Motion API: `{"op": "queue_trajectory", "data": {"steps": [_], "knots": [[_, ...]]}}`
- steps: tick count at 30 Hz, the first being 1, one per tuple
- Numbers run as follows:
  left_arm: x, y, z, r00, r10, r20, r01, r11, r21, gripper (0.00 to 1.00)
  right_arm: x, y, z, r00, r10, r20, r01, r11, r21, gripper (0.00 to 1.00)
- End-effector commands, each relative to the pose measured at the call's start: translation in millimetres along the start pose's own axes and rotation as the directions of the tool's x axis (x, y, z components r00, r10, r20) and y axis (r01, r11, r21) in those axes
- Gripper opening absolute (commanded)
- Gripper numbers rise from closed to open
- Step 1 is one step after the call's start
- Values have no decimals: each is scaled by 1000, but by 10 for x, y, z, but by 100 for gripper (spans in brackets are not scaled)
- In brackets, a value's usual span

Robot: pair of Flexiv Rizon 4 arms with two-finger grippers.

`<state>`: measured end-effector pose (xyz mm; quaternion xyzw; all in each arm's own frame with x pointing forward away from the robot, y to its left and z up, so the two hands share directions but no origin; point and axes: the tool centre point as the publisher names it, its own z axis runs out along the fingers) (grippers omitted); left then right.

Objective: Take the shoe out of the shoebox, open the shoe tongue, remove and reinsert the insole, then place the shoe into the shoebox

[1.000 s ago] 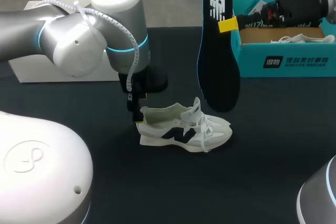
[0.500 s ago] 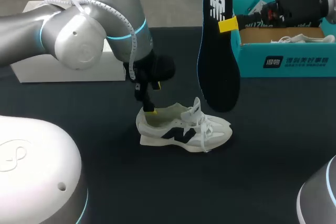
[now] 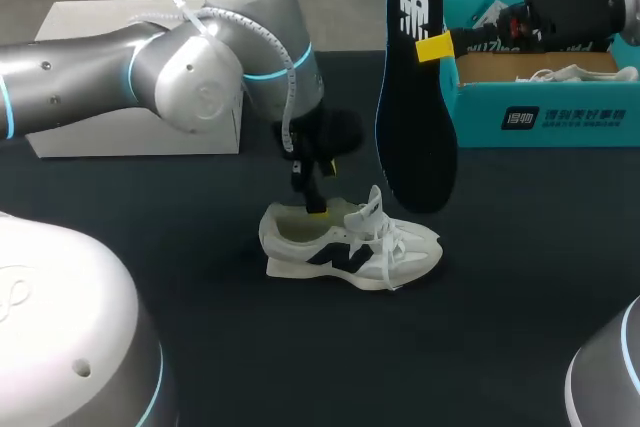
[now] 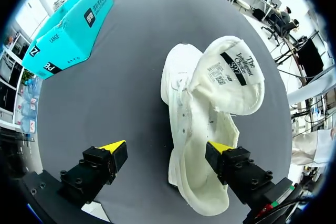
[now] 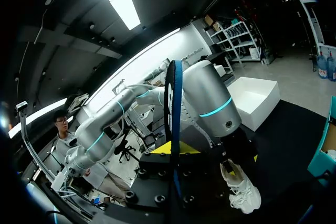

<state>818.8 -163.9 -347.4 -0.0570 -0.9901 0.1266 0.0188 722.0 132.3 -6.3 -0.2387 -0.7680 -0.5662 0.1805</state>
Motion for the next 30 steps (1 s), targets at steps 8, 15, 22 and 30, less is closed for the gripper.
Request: {"op": "queue_trajectory", "data": {"steps": [8,15,22,30], "knots": [[-45,-154,306,999,23,-32,-22,1000,12,86,-6,1,11,1000,1,1,-1,1000,1,0],[2,-155,430,998,26,-53,-26,1000,-2,45,-6,1,11,1000,1,1,-1,1000,1,0],[79,-156,420,997,32,-70,-31,999,13,0,-6,1,11,1000,1,1,-1,1000,1,0],[200,-104,331,998,12,-64,-11,1000,13,0,-6,1,11,1000,1,1,-1,1000,1,0]]}}
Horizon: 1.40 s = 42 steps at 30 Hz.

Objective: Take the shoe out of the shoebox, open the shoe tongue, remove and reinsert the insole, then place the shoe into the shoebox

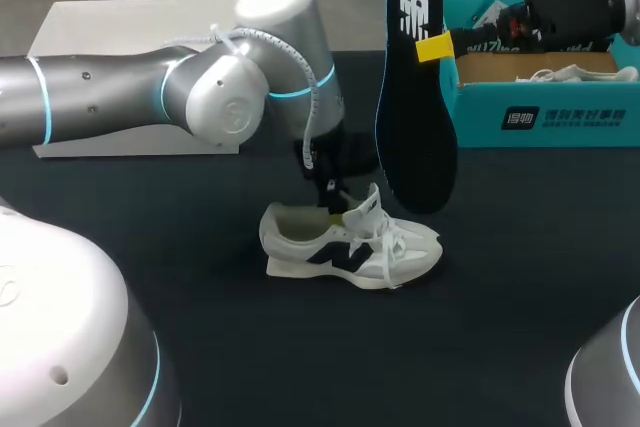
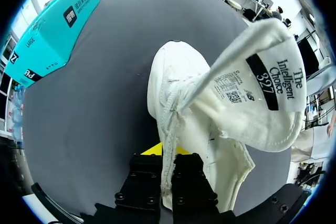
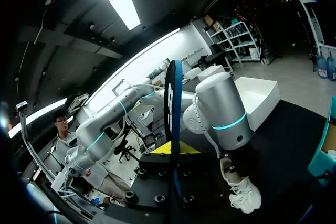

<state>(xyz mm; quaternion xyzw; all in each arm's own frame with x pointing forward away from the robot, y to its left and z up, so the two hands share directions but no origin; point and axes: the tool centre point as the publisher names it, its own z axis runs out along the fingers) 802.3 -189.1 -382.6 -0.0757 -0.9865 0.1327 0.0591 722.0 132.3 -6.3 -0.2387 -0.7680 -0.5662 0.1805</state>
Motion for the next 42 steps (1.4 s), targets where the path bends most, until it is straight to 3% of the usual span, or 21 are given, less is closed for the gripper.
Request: {"op": "queue_trajectory", "data": {"steps": [1,14,19,21,22,23,24,25,26,27,28,31,32,33,34,36,37,38,42], "knots": [[83,64,-75,1000,-16,20,16,1000,-4,0,-5,1,11,1000,1,1,-1,1000,1,0],[83,64,-75,1000,-16,20,16,1000,-4,0,-5,1,11,1000,1,1,-1,1000,1,0],[154,75,-379,973,229,-40,-230,973,-14,0,-5,1,11,1000,1,1,-1,1000,1,0],[150,73,-458,921,374,-106,-374,927,18,0,-5,1,11,1000,1,1,-1,1000,1,0],[131,54,-462,856,490,-167,-491,870,38,0,-5,1,11,1000,1,1,-1,1000,1,0],[114,91,-480,857,483,-181,-476,875,85,0,-5,1,11,1000,1,1,-1,1000,1,0],[106,88,-488,810,543,-222,-542,837,70,0,-5,1,11,1000,1,1,-1,1000,1,0],[104,89,-504,773,589,-238,-578,807,118,0,-5,1,11,1000,1,1,-1,1000,1,0],[100,97,-519,752,606,-259,-601,792,107,0,-5,1,11,1000,1,1,-1,1000,1,0],[108,84,-533,686,669,-287,-661,737,139,0,-5,1,11,1000,1,1,-1,1000,1,0],[98,95,-556,677,673,-297,-660,734,158,0,-5,1,11,1000,1,1,-1,1000,1,0],[89,73,-572,537,768,-350,-749,625,221,0,-5,1,11,1000,1,1,-1,1000,1,0],[83,61,-573,454,813,-363,-794,554,249,0,-5,1,11,1000,1,1,-1,1000,1,0],[53,45,-580,466,799,-380,-778,574,254,0,-5,1,11,1000,1,1,-1,1000,1,0],[40,24,-579,387,838,-385,-814,506,284,0,-5,1,11,1000,1,1,-1,1000,1,0],[6,-27,-578,313,861,-400,-828,454,329,0,-5,1,11,1000,1,1,-1,1000,1,0],[-3,-55,-572,276,868,-412,-852,419,313,0,-5,1,11,1000,1,1,-1,1000,1,0],[-12,-85,-565,351,835,-425,-836,483,260,0,-5,1,11,1000,1,1,-1,1000,1,0],[-12,-85,-565,351,835,-425,-836,483,260,0,-5,1,11,1000,1,1,-1,1000,1,0]]}}
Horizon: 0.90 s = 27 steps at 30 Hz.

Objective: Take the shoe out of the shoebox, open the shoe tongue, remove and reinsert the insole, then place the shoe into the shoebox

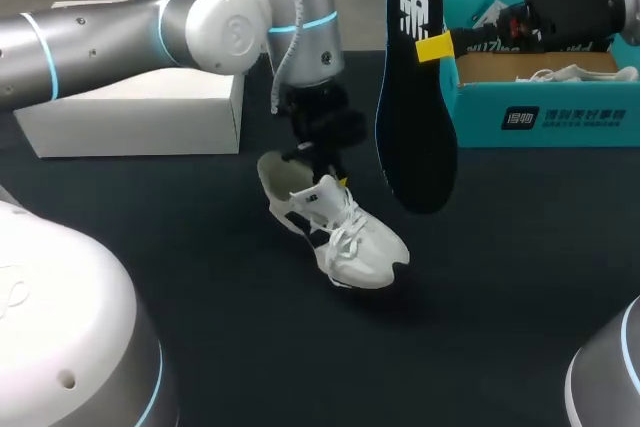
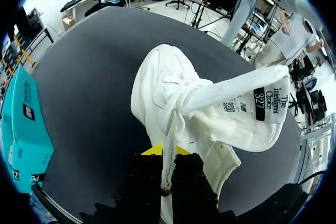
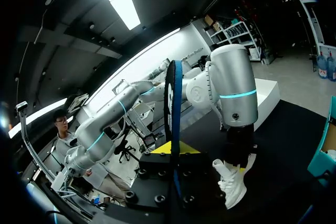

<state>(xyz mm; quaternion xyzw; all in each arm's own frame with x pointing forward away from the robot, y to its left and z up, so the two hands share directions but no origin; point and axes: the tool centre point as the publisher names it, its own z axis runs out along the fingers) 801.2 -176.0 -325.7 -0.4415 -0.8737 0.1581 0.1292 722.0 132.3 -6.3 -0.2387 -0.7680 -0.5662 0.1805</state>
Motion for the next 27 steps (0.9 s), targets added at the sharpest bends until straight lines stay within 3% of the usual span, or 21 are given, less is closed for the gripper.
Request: {"op": "queue_trajectory", "data": {"steps": [1,9,11,27], "knots": [[-109,27,-15,900,327,-289,-321,945,71,0,-5,1,11,1000,1,1,-1,1000,1,0],[-130,46,-14,895,338,-292,-334,940,64,0,-5,1,11,1000,1,1,-1,1000,1,0],[-182,67,-16,878,384,-285,-372,923,95,0,-5,1,11,1000,1,1,-1,1000,1,0],[-343,53,38,859,404,-316,-429,903,-12,0,-5,1,11,1000,1,1,-1,1000,1,0]]}}
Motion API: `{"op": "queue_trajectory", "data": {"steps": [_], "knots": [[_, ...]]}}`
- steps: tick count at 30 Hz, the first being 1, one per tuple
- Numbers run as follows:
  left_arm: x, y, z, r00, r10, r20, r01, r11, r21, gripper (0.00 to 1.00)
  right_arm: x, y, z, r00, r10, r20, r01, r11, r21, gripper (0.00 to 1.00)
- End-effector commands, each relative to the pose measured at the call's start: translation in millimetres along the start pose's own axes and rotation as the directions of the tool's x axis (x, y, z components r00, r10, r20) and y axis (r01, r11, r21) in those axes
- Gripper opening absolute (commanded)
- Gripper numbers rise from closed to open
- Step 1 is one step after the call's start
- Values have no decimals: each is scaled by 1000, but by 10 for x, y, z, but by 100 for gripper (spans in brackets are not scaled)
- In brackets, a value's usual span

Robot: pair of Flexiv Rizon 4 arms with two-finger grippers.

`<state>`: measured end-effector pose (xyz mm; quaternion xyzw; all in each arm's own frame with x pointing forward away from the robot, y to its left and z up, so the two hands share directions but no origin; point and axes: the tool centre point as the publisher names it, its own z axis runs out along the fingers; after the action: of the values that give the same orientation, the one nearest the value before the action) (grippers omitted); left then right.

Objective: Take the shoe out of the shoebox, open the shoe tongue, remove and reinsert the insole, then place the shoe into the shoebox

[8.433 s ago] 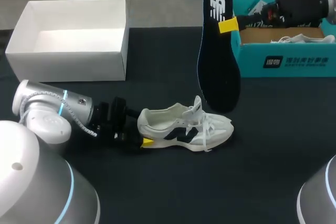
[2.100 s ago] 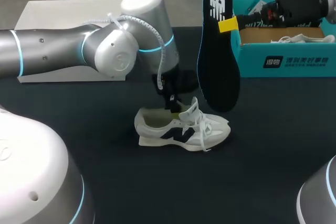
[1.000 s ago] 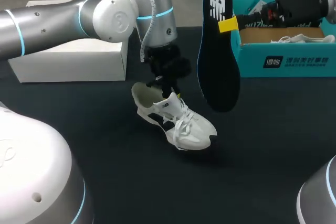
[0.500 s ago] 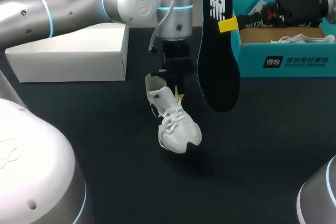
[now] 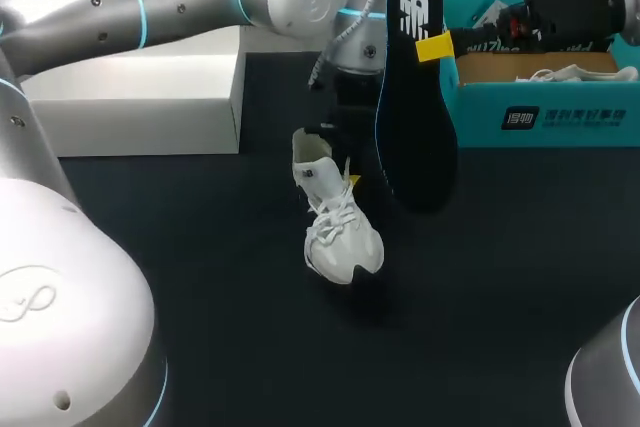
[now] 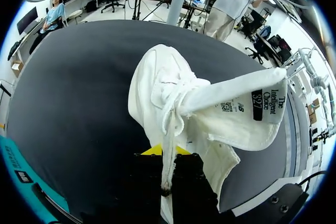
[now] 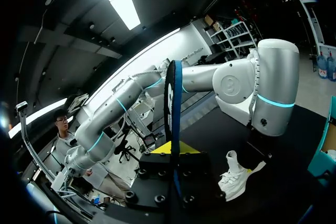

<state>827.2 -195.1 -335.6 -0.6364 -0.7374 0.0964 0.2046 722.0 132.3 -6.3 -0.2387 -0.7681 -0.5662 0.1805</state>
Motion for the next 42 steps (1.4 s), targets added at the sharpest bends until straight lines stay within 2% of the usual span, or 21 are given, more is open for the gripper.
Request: {"op": "queue_trajectory", "data": {"steps": [1,6,13,36,37,39,40,42], "knots": [[-76,-54,4,999,10,-41,-12,999,-39,0,-5,1,11,1000,1,1,-1,1000,1,0],[-164,-58,55,998,26,-63,-31,997,-75,0,-5,1,11,1000,1,1,-1,1000,1,0],[-239,-36,135,996,39,-81,-46,995,-86,0,-5,1,11,1000,1,1,-1,1000,1,0],[-388,-37,401,973,134,-189,-143,989,-30,0,-5,1,11,1000,1,1,-1,1000,1,0],[-389,-39,402,973,134,-188,-142,990,-28,7,-5,1,11,1000,1,1,-1,1000,1,0],[-389,-52,400,972,140,-187,-146,989,-20,82,-5,1,11,1000,1,1,-1,1000,1,0],[-383,-60,395,972,143,-185,-149,989,-17,100,-5,1,11,1000,1,1,-1,1000,1,0],[-362,-79,372,973,148,-176,-153,988,-14,100,-5,1,11,1000,1,1,-1,1000,1,0]]}}
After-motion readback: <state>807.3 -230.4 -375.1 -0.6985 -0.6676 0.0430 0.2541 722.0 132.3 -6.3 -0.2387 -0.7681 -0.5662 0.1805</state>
